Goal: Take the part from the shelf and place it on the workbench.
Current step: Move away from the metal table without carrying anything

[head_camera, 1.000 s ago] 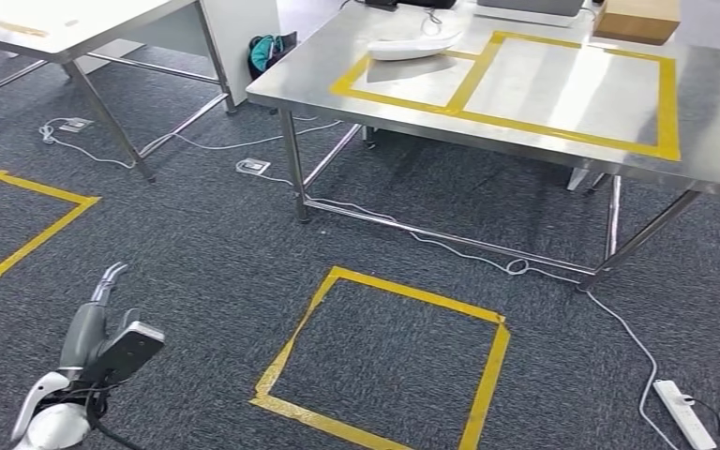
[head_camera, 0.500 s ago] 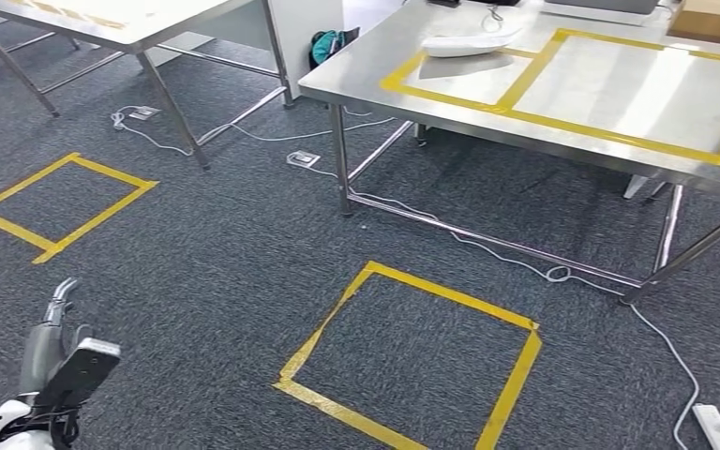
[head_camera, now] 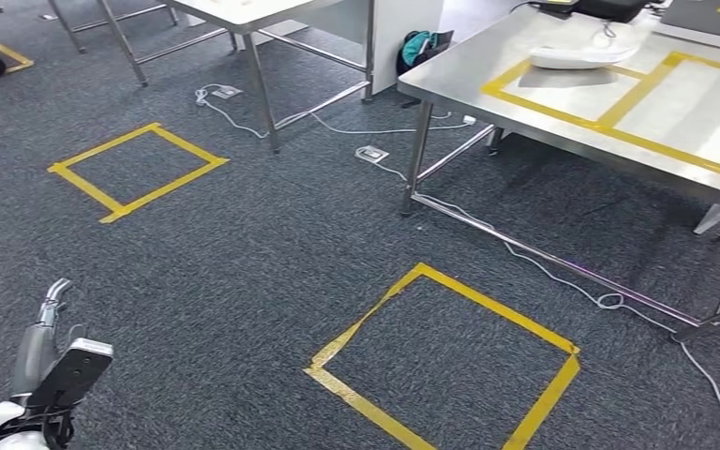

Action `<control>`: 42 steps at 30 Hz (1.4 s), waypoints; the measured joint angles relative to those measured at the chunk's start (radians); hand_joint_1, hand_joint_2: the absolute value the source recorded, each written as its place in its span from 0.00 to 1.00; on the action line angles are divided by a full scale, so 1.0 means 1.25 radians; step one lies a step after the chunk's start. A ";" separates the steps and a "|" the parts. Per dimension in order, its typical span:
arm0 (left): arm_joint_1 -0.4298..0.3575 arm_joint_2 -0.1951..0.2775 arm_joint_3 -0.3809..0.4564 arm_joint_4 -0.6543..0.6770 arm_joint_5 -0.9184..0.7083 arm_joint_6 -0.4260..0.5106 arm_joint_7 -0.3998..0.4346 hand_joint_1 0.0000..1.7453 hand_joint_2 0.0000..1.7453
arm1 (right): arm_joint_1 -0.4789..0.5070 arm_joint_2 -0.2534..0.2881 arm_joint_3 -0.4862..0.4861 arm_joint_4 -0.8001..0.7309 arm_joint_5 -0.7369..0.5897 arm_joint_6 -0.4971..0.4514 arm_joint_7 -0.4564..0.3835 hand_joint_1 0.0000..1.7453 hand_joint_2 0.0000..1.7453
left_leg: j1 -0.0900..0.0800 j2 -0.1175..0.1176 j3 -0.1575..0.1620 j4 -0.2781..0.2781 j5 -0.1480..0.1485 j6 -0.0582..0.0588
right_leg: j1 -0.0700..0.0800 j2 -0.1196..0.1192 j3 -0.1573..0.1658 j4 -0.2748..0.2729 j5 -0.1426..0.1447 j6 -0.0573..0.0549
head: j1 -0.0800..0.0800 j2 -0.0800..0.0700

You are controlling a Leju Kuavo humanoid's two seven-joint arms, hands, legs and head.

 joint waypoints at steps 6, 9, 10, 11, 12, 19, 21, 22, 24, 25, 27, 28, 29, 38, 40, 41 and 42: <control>0.019 0.000 0.012 -0.011 0.007 0.003 -0.001 0.00 0.00 | -0.010 0.000 -0.015 0.024 0.022 0.009 -0.012 0.00 0.00 | -0.002 -0.065 -0.010 0.001 0.011 -0.002 | -0.001 0.047 0.012 0.004 0.019 -0.011 | 0.001 0.000; 0.029 0.000 0.023 -0.022 0.018 0.007 -0.008 0.00 0.00 | -0.012 0.000 -0.018 0.030 0.029 0.012 -0.013 0.00 0.00 | -0.001 -0.094 -0.017 0.003 0.017 -0.014 | -0.003 0.097 0.068 -0.111 0.049 -0.018 | 0.000 0.000; 0.034 0.001 0.027 -0.025 0.022 0.007 -0.012 0.00 0.00 | -0.012 0.000 -0.019 0.032 0.030 0.012 -0.013 0.00 0.00 | 0.001 -0.103 -0.020 0.003 0.020 -0.019 | -0.001 0.094 0.070 -0.115 0.047 -0.020 | 0.000 0.000; 0.039 0.001 0.030 -0.028 0.025 0.007 -0.017 0.00 0.00 | -0.012 0.000 -0.019 0.033 0.031 0.012 -0.013 0.00 0.00 | 0.005 -0.113 -0.023 0.002 0.023 -0.025 | 0.001 0.084 0.072 -0.117 0.049 -0.023 | 0.000 0.000; 0.045 0.001 0.034 -0.030 0.026 0.007 -0.020 0.00 0.00 | -0.013 0.000 -0.019 0.034 0.032 0.011 -0.014 0.00 0.00 | 0.006 -0.112 -0.028 0.005 0.022 -0.030 | 0.001 0.073 0.074 -0.120 0.053 -0.028 | 0.000 0.000; 0.052 -0.001 0.042 -0.034 0.028 0.003 -0.027 0.00 0.00 | -0.018 0.000 -0.028 0.042 0.032 0.001 -0.016 0.00 0.00 | 0.007 -0.013 -0.130 0.230 -0.085 -0.050 | -0.001 -0.014 0.074 -0.129 0.062 -0.041 | -0.009 0.000; 0.052 -0.002 0.043 -0.034 0.029 0.004 -0.027 0.00 0.00 | -0.020 0.000 -0.029 0.044 0.031 0.000 -0.016 0.00 0.00 | 0.012 0.006 -0.079 0.145 -0.038 -0.057 | -0.003 -0.036 0.076 -0.126 0.059 -0.035 | -0.009 0.000; 0.051 -0.002 0.044 -0.034 0.029 0.004 -0.028 0.00 0.00 | -0.021 0.000 -0.030 0.045 0.030 -0.001 -0.016 0.00 0.00 | 0.014 0.027 -0.047 0.089 -0.019 -0.060 | -0.001 -0.045 0.075 -0.121 0.054 -0.029 | -0.011 0.000; 0.049 -0.003 0.044 -0.035 0.030 0.004 -0.028 0.00 0.00 | -0.021 0.000 -0.032 0.045 0.029 -0.002 -0.016 0.00 0.00 | 0.014 0.053 -0.010 0.022 -0.004 -0.053 | 0.003 -0.060 0.074 -0.114 0.045 -0.019 | -0.009 0.000; 0.049 -0.003 0.044 -0.035 0.030 0.005 -0.028 0.00 0.00 | -0.021 0.000 -0.032 0.045 0.028 -0.003 -0.015 0.00 0.00 | 0.013 0.053 -0.009 0.017 -0.006 -0.046 | 0.005 -0.067 0.074 -0.113 0.042 -0.015 | -0.007 0.000; 0.051 -0.003 0.046 -0.037 0.031 0.005 -0.029 0.00 0.00 | -0.022 0.000 -0.032 0.045 0.025 -0.004 -0.014 0.00 0.00 | 0.011 0.033 -0.012 0.018 -0.004 -0.030 | 0.001 -0.076 0.082 -0.115 0.039 -0.007 | -0.001 0.000; 0.052 -0.003 0.046 -0.038 0.031 0.005 -0.029 0.00 0.00 | -0.022 0.000 -0.032 0.045 0.023 -0.005 -0.013 0.00 0.00 | 0.011 0.024 -0.014 0.017 -0.002 -0.024 | -0.001 -0.061 0.081 -0.107 0.030 -0.003 | 0.000 0.000; 0.051 -0.003 0.047 -0.039 0.031 0.005 -0.030 0.00 0.00 | -0.022 0.000 -0.031 0.045 0.021 -0.007 -0.011 0.00 0.00 | 0.012 0.015 -0.016 0.016 0.001 -0.018 | -0.003 -0.040 0.073 -0.082 0.013 0.000 | 0.002 0.000; 0.046 -0.004 0.047 -0.045 0.034 -0.001 -0.035 0.00 0.00 | -0.013 0.000 -0.029 0.044 0.013 -0.012 -0.002 0.00 0.00 | 0.000 -0.080 -0.028 0.017 0.014 -0.007 | 0.008 0.071 0.049 -0.063 0.034 -0.030 | 0.006 0.000; 0.045 -0.004 0.047 -0.046 0.035 -0.002 -0.036 0.00 0.00 | -0.012 0.000 -0.028 0.044 0.012 -0.012 -0.002 0.00 0.00 | 0.003 -0.097 -0.033 0.016 0.019 -0.015 | 0.011 0.091 0.067 -0.108 0.042 -0.033 | 0.005 0.000; 0.045 -0.005 0.047 -0.047 0.035 -0.002 -0.036 0.00 0.00 | -0.012 0.000 -0.028 0.043 0.011 -0.012 -0.002 0.00 0.00 | 0.004 -0.107 -0.036 0.014 0.022 -0.020 | 0.012 0.084 0.068 -0.112 0.044 -0.034 | 0.006 0.000; 0.046 -0.005 0.047 -0.047 0.035 -0.002 -0.036 0.00 0.00 | -0.012 0.000 -0.028 0.042 0.011 -0.013 -0.002 0.00 0.00 | 0.007 -0.112 -0.038 0.013 0.025 -0.025 | 0.012 0.074 0.071 -0.118 0.048 -0.036 | 0.005 0.000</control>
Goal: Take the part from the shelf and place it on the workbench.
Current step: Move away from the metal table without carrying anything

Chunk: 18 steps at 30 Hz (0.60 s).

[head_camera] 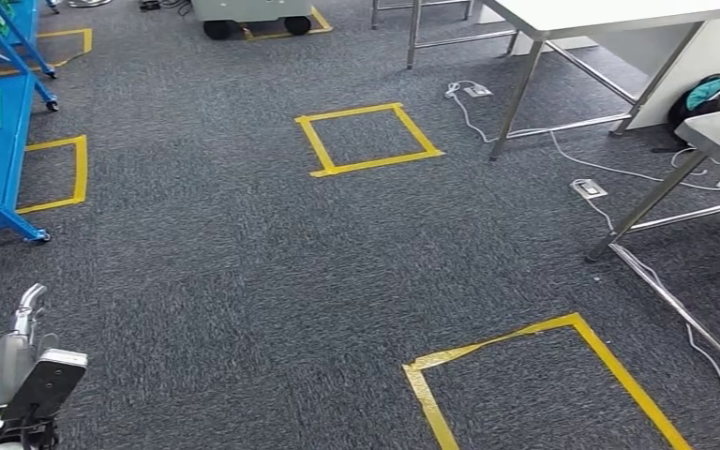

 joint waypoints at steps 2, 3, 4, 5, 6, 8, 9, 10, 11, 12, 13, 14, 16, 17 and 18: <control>0.001 0.000 0.000 -0.001 0.000 0.000 -0.001 0.00 0.00 | 0.000 0.000 0.000 -0.003 -0.001 0.000 0.000 0.00 0.00 | -0.001 0.027 -0.014 0.020 -0.016 -0.005 | -0.002 -0.021 0.008 -0.014 0.011 -0.006 | -0.001 0.000; -0.001 0.001 0.000 -0.001 -0.001 0.000 -0.002 0.00 0.00 | 0.002 0.000 0.001 -0.004 -0.002 0.000 0.001 0.00 0.00 | -0.002 0.052 -0.029 0.052 -0.037 -0.007 | -0.004 -0.032 0.011 -0.020 0.016 -0.008 | -0.002 0.000; -0.003 0.001 -0.001 -0.002 -0.001 0.000 -0.002 0.00 0.00 | 0.004 0.000 0.001 -0.004 -0.003 -0.001 0.003 0.00 0.00 | -0.003 0.076 -0.051 0.098 -0.066 -0.011 | -0.003 -0.044 0.011 -0.022 0.018 -0.010 | -0.003 0.000; -0.004 0.001 -0.002 -0.002 -0.002 0.000 -0.003 0.00 0.00 | 0.007 0.000 0.001 -0.004 -0.005 -0.001 0.005 0.00 0.00 | -0.002 0.088 -0.075 0.151 -0.093 -0.015 | -0.003 -0.057 0.010 -0.022 0.018 -0.010 | -0.004 0.000; -0.004 0.000 -0.002 -0.002 -0.003 0.001 -0.003 0.00 0.00 | 0.010 0.000 0.002 -0.005 -0.007 -0.001 0.007 0.00 0.00 | 0.000 0.094 -0.093 0.193 -0.110 -0.020 | -0.004 -0.070 0.009 -0.022 0.017 -0.010 | -0.004 0.000; -0.004 0.001 -0.003 -0.002 -0.004 0.002 -0.003 0.00 0.00 | 0.014 0.000 0.007 -0.009 -0.010 -0.001 0.011 0.00 0.00 | 0.006 0.101 -0.090 0.201 -0.100 -0.028 | -0.006 -0.094 0.008 -0.021 0.015 -0.007 | -0.004 0.000; -0.004 0.001 -0.004 -0.002 -0.005 0.002 -0.003 0.00 0.00 | 0.015 0.000 0.009 -0.011 -0.011 0.000 0.012 0.00 0.00 | 0.009 0.108 -0.065 0.161 -0.077 -0.032 | -0.007 -0.104 0.008 -0.019 0.013 -0.003 | -0.004 0.000; -0.004 0.002 -0.004 -0.002 -0.005 0.003 -0.003 0.00 0.00 | 0.016 0.000 0.011 -0.014 -0.012 0.000 0.013 0.00 0.00 | 0.012 0.124 -0.032 0.107 -0.053 -0.036 | -0.008 -0.113 0.010 -0.017 0.010 0.002 | -0.004 0.000; -0.005 0.003 -0.005 -0.002 -0.004 0.002 -0.004 0.00 0.00 | 0.016 0.000 0.012 -0.017 -0.012 0.000 0.014 0.00 0.00 | 0.014 0.138 -0.003 0.057 -0.036 -0.037 | -0.008 -0.121 0.008 -0.011 0.004 0.008 | -0.004 0.000; -0.007 0.003 -0.005 -0.002 -0.004 0.002 -0.004 0.00 0.00 | 0.017 0.000 0.012 -0.020 -0.012 0.000 0.014 0.00 0.00 | 0.013 0.147 0.016 0.024 -0.027 -0.034 | -0.007 -0.128 0.007 -0.006 -0.001 0.014 | -0.003 0.000; -0.008 0.003 -0.005 -0.002 -0.004 0.002 -0.004 0.00 0.00 | 0.018 0.000 0.013 -0.024 -0.013 0.000 0.014 0.00 0.00 | 0.012 0.151 0.024 0.008 -0.026 -0.028 | -0.006 -0.135 0.007 -0.002 -0.006 0.019 | 0.000 0.000; -0.009 0.003 -0.006 -0.002 -0.004 0.002 -0.004 0.00 0.00 | 0.018 0.000 0.013 -0.027 -0.013 0.000 0.014 0.00 0.00 | 0.009 0.143 0.023 0.007 -0.027 -0.020 | -0.006 -0.141 0.006 0.000 -0.009 0.022 | 0.002 0.000; -0.007 0.004 -0.006 -0.002 -0.004 0.003 -0.005 0.00 0.00 | 0.017 0.000 0.015 -0.031 -0.013 0.001 0.014 0.00 0.00 | 0.006 0.127 0.019 0.008 -0.026 -0.005 | -0.010 -0.141 0.011 0.002 -0.014 0.027 | 0.005 0.000; -0.008 0.005 -0.006 -0.003 -0.004 0.003 -0.005 0.00 0.00 | 0.017 0.000 0.017 -0.032 -0.013 0.001 0.014 0.00 0.00 | 0.006 0.119 0.018 0.007 -0.025 0.000 | -0.013 -0.124 0.006 0.018 -0.027 0.030 | 0.006 0.000; -0.009 0.005 -0.006 -0.003 -0.004 0.003 -0.006 0.00 0.00 | 0.018 0.000 0.018 -0.033 -0.014 0.001 0.014 0.00 0.00 | 0.007 0.112 0.017 0.007 -0.023 0.005 | -0.015 -0.101 -0.009 0.052 -0.050 0.032 | 0.007 0.000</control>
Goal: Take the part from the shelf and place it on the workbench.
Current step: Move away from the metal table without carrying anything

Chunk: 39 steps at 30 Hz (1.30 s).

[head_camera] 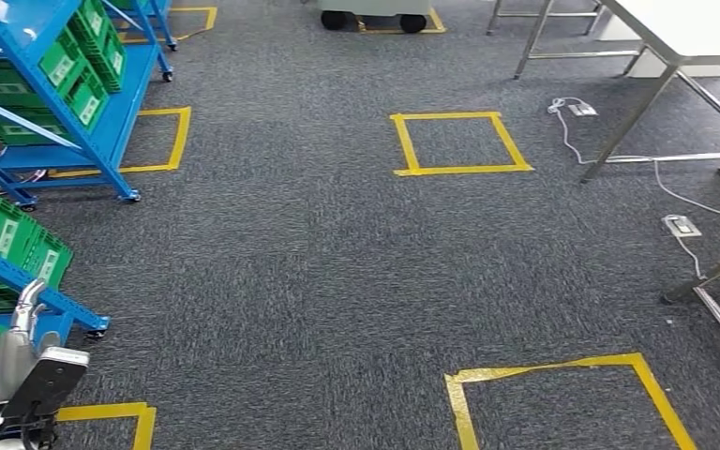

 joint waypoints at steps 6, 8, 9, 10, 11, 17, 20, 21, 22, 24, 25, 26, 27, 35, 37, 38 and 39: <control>-0.003 0.000 -0.001 0.000 0.003 -0.002 -0.001 0.00 0.00 | 0.006 0.000 0.003 -0.002 -0.002 0.000 0.001 0.00 0.00 | -0.006 -0.058 -0.006 0.000 0.004 0.009 | 0.001 0.054 -0.091 0.162 -0.039 -0.012 | 0.002 0.000; -0.004 0.000 -0.001 0.000 0.003 -0.002 -0.001 0.00 0.00 | 0.007 0.000 0.003 -0.004 -0.004 0.000 0.002 0.00 0.00 | -0.006 -0.080 -0.005 0.001 0.005 0.006 | -0.001 0.093 -0.040 0.045 0.020 -0.016 | 0.002 0.000; -0.004 0.001 -0.002 0.000 0.003 -0.002 -0.001 0.00 0.00 | 0.007 0.000 0.004 -0.004 -0.005 0.001 0.002 0.00 0.00 | -0.006 -0.090 -0.007 0.002 0.005 0.003 | -0.003 0.112 -0.020 -0.001 0.035 -0.015 | 0.002 0.000; -0.005 0.002 -0.003 0.000 0.003 -0.003 -0.001 0.00 0.00 | 0.008 0.000 0.004 -0.005 -0.006 0.001 0.003 0.00 0.00 | -0.005 -0.100 -0.009 0.002 0.006 -0.001 | -0.003 0.127 -0.009 -0.028 0.041 -0.014 | 0.001 0.000; -0.004 0.003 -0.003 0.000 0.003 -0.003 0.000 0.00 0.00 | 0.010 0.000 0.005 -0.006 -0.007 0.001 0.004 0.00 0.00 | -0.004 -0.110 -0.012 0.000 0.008 -0.007 | -0.002 0.130 -0.006 -0.037 0.039 -0.014 | 0.001 0.000; -0.006 0.010 -0.009 0.000 0.003 -0.002 0.002 0.00 0.00 | 0.018 0.000 0.006 -0.019 -0.014 0.000 0.007 0.00 0.00 | -0.006 -0.035 -0.084 0.135 -0.065 -0.025 | 0.003 0.058 0.011 -0.048 0.046 -0.036 | -0.005 0.000; -0.004 0.011 -0.012 0.000 0.003 -0.002 0.003 0.00 0.00 | 0.019 0.000 0.006 -0.020 -0.014 0.000 0.008 0.00 0.00 | -0.006 -0.015 -0.135 0.234 -0.090 -0.025 | 0.007 0.020 0.015 -0.048 0.039 -0.039 | -0.005 0.000; -0.004 0.012 -0.012 0.000 0.003 -0.002 0.003 0.00 0.00 | 0.019 0.000 0.006 -0.020 -0.014 0.000 0.009 0.00 0.00 | -0.007 -0.011 -0.120 0.207 -0.068 -0.024 | 0.008 0.008 0.019 -0.048 0.035 -0.038 | -0.005 0.000; -0.004 0.012 -0.013 0.000 0.003 -0.002 0.003 0.00 0.00 | 0.019 0.000 0.006 -0.020 -0.014 0.000 0.009 0.00 0.00 | -0.008 0.000 -0.092 0.156 -0.039 -0.022 | 0.008 -0.003 0.023 -0.048 0.030 -0.036 | -0.005 0.000; -0.005 0.013 -0.015 0.000 0.003 -0.002 0.003 0.00 0.00 | 0.019 0.000 0.006 -0.022 -0.014 0.000 0.009 0.00 0.00 | -0.014 0.040 -0.033 0.049 -0.001 -0.014 | 0.012 -0.023 0.032 -0.048 0.016 -0.029 | -0.005 0.000; -0.006 0.014 -0.015 0.000 0.003 -0.002 0.003 0.00 0.00 | 0.019 0.000 0.006 -0.023 -0.014 0.000 0.009 0.00 0.00 | -0.017 0.052 -0.017 0.020 0.003 -0.009 | 0.014 -0.032 0.037 -0.049 0.009 -0.025 | -0.005 0.000; -0.006 0.015 -0.016 0.000 0.003 -0.002 0.003 0.00 0.00 | 0.019 0.000 0.007 -0.023 -0.014 0.000 0.009 0.00 0.00 | -0.018 0.054 -0.012 0.008 0.001 -0.005 | 0.016 -0.040 0.045 -0.047 0.006 -0.020 | -0.004 0.000; -0.005 0.015 -0.016 0.000 0.003 -0.002 0.003 0.00 0.00 | 0.018 0.000 0.007 -0.024 -0.014 0.000 0.009 0.00 0.00 | -0.018 0.041 -0.011 0.006 0.000 0.001 | 0.016 -0.045 0.052 -0.047 0.005 -0.016 | -0.003 0.000; -0.005 0.016 -0.019 0.000 0.005 -0.003 0.004 0.00 0.00 | 0.019 0.000 0.012 -0.029 -0.016 -0.001 0.011 0.00 0.00 | -0.007 -0.040 0.007 0.002 -0.012 0.019 | 0.001 0.047 -0.094 0.196 -0.088 0.009 | 0.004 0.000; -0.005 0.015 -0.018 0.000 0.035 -0.015 0.014 0.00 0.00 | 0.019 0.000 0.012 -0.029 -0.023 -0.007 0.007 0.00 0.00 | -0.004 -0.064 0.018 0.002 -0.018 0.013 | -0.002 0.056 -0.087 0.130 -0.024 0.012 | 0.005 0.000; -0.005 0.013 -0.017 0.000 0.070 -0.028 0.024 0.00 0.00 | 0.018 0.000 0.012 -0.029 -0.029 -0.012 0.002 0.00 0.00 | -0.002 -0.075 0.023 0.002 -0.021 0.009 | -0.006 0.074 -0.071 0.076 0.015 0.014 | 0.005 0.000; -0.006 0.009 -0.012 0.002 0.116 -0.045 0.038 0.00 0.00 | 0.018 0.000 0.012 -0.030 -0.035 -0.017 -0.005 0.00 0.00 | 0.000 -0.086 0.026 0.004 -0.023 0.004 | -0.009 0.093 -0.056 0.027 0.038 0.014 | 0.005 0.000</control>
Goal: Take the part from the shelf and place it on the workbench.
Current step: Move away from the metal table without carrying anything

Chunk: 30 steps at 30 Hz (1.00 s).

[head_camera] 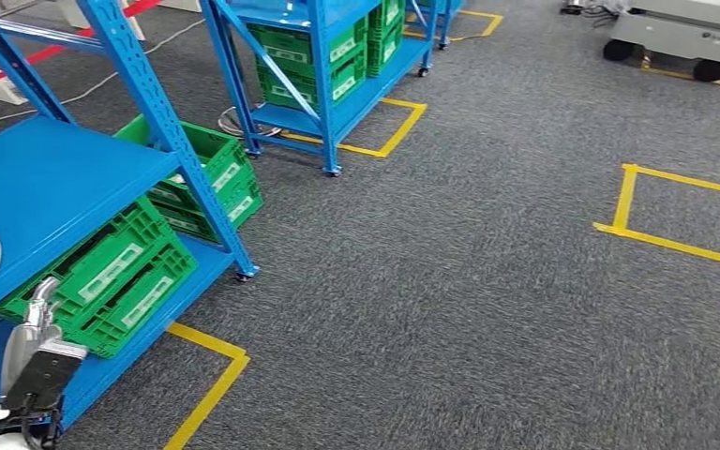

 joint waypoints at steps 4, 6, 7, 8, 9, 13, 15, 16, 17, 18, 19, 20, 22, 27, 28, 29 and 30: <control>-0.004 -0.028 0.053 0.053 0.182 -0.069 0.063 0.00 0.00 | -0.006 0.000 -0.004 -0.003 -0.007 -0.001 -0.028 0.00 0.00 | 0.005 -0.027 -0.011 -0.002 0.004 -0.020 | 0.002 0.011 0.017 -0.044 0.021 -0.022 | -0.001 0.000; -0.006 -0.045 0.097 0.111 0.229 -0.099 0.086 0.00 0.00 | -0.012 0.000 -0.011 -0.006 -0.007 0.005 -0.042 0.00 0.00 | 0.005 0.005 -0.019 0.011 -0.006 -0.026 | 0.003 -0.006 0.021 -0.050 0.028 -0.033 | -0.003 0.000; -0.010 -0.053 0.118 0.146 0.235 -0.114 0.094 0.00 0.00 | -0.014 0.000 -0.015 -0.007 -0.008 0.009 -0.047 0.00 0.00 | 0.004 0.030 -0.034 0.040 -0.022 -0.028 | 0.003 -0.016 0.023 -0.054 0.029 -0.037 | -0.005 0.000; -0.015 -0.060 0.137 0.186 0.233 -0.130 0.105 0.00 0.00 | -0.016 0.000 -0.019 -0.007 -0.007 0.012 -0.052 0.00 0.00 | 0.002 0.053 -0.058 0.088 -0.045 -0.030 | 0.006 -0.026 0.024 -0.055 0.029 -0.040 | -0.007 0.000; -0.020 -0.067 0.155 0.235 0.227 -0.151 0.119 0.00 0.00 | -0.018 0.000 -0.023 -0.007 -0.006 0.016 -0.056 0.00 0.00 | 0.001 0.065 -0.088 0.145 -0.070 -0.031 | 0.008 -0.038 0.024 -0.056 0.028 -0.043 | -0.008 0.000; -0.035 -0.094 0.205 0.511 0.197 -0.254 0.066 0.00 0.00 | -0.036 0.000 -0.042 0.001 0.013 0.028 -0.081 0.00 0.00 | -0.006 0.074 -0.113 0.187 -0.068 -0.024 | 0.015 -0.075 0.026 -0.057 0.023 -0.050 | -0.010 0.000; -0.050 -0.109 0.222 0.614 0.174 -0.278 0.003 0.00 0.00 | -0.043 0.000 -0.048 0.003 0.014 0.029 -0.090 0.00 0.00 | -0.015 0.110 -0.058 0.078 -0.016 -0.017 | 0.019 -0.095 0.031 -0.055 0.021 -0.049 | -0.010 0.000; -0.059 -0.115 0.228 0.646 0.162 -0.282 -0.007 0.00 0.00 | -0.045 0.000 -0.050 0.003 0.011 0.029 -0.091 0.00 0.00 | -0.019 0.131 -0.037 0.033 -0.004 -0.013 | 0.022 -0.106 0.033 -0.055 0.018 -0.047 | -0.010 0.000; -0.067 -0.120 0.234 0.667 0.153 -0.282 -0.005 0.00 0.00 | -0.046 0.000 -0.052 0.003 0.007 0.029 -0.091 0.00 0.00 | -0.022 0.147 -0.026 0.006 0.003 -0.009 | 0.025 -0.117 0.034 -0.054 0.015 -0.044 | -0.010 0.000; -0.070 -0.125 0.240 0.678 0.146 -0.279 0.002 0.00 0.00 | -0.047 0.000 -0.054 0.003 0.002 0.029 -0.091 0.00 0.00 | -0.025 0.152 -0.023 -0.004 0.003 -0.006 | 0.027 -0.128 0.035 -0.054 0.012 -0.040 | -0.011 0.000; -0.071 -0.131 0.248 0.683 0.140 -0.273 0.009 0.00 0.00 | -0.047 0.000 -0.055 0.002 -0.003 0.028 -0.091 0.00 0.00 | -0.024 0.142 -0.024 -0.005 0.006 -0.003 | 0.028 -0.139 0.037 -0.055 0.009 -0.037 | -0.011 0.000; -0.067 -0.139 0.257 0.684 0.130 -0.262 0.011 0.00 0.00 | -0.047 0.000 -0.055 0.001 -0.010 0.027 -0.092 0.00 0.00 | -0.023 0.132 -0.022 -0.007 0.013 0.001 | 0.027 -0.141 0.040 -0.054 0.005 -0.032 | -0.011 0.000; -0.061 -0.157 0.278 0.666 0.105 -0.234 -0.003 0.00 0.00 | -0.045 0.000 -0.055 -0.006 -0.032 0.019 -0.093 0.00 0.00 | -0.017 0.112 -0.020 -0.010 0.019 0.009 | 0.024 -0.109 0.033 -0.019 -0.024 -0.021 | -0.008 0.000; -0.053 -0.201 0.340 0.551 0.045 -0.213 -0.014 0.00 0.00 | -0.027 0.000 -0.053 -0.032 -0.076 0.007 -0.093 0.00 0.00 | -0.012 0.055 -0.024 -0.010 0.024 0.016 | 0.016 -0.046 -0.059 0.178 -0.110 -0.008 | -0.001 0.000; -0.049 -0.208 0.350 0.531 0.038 -0.218 -0.007 0.00 0.00 | -0.027 0.000 -0.053 -0.037 -0.080 0.006 -0.093 0.00 0.00 | -0.011 0.044 -0.023 -0.010 0.025 0.015 | 0.014 -0.044 -0.048 0.152 -0.088 -0.007 | -0.001 0.000; -0.047 -0.214 0.360 0.513 0.034 -0.226 0.002 0.00 0.00 | -0.027 0.000 -0.053 -0.042 -0.084 0.006 -0.094 0.00 0.00 | -0.010 0.033 -0.022 -0.009 0.025 0.013 | 0.012 -0.037 -0.024 0.098 -0.057 -0.006 | -0.001 0.000; -0.045 -0.220 0.368 0.498 0.032 -0.236 0.012 0.00 0.00 | -0.027 0.000 -0.053 -0.044 -0.086 0.006 -0.096 0.00 0.00 | -0.010 0.022 -0.021 -0.009 0.026 0.009 | 0.008 -0.018 0.004 0.037 -0.029 -0.005 | -0.001 0.000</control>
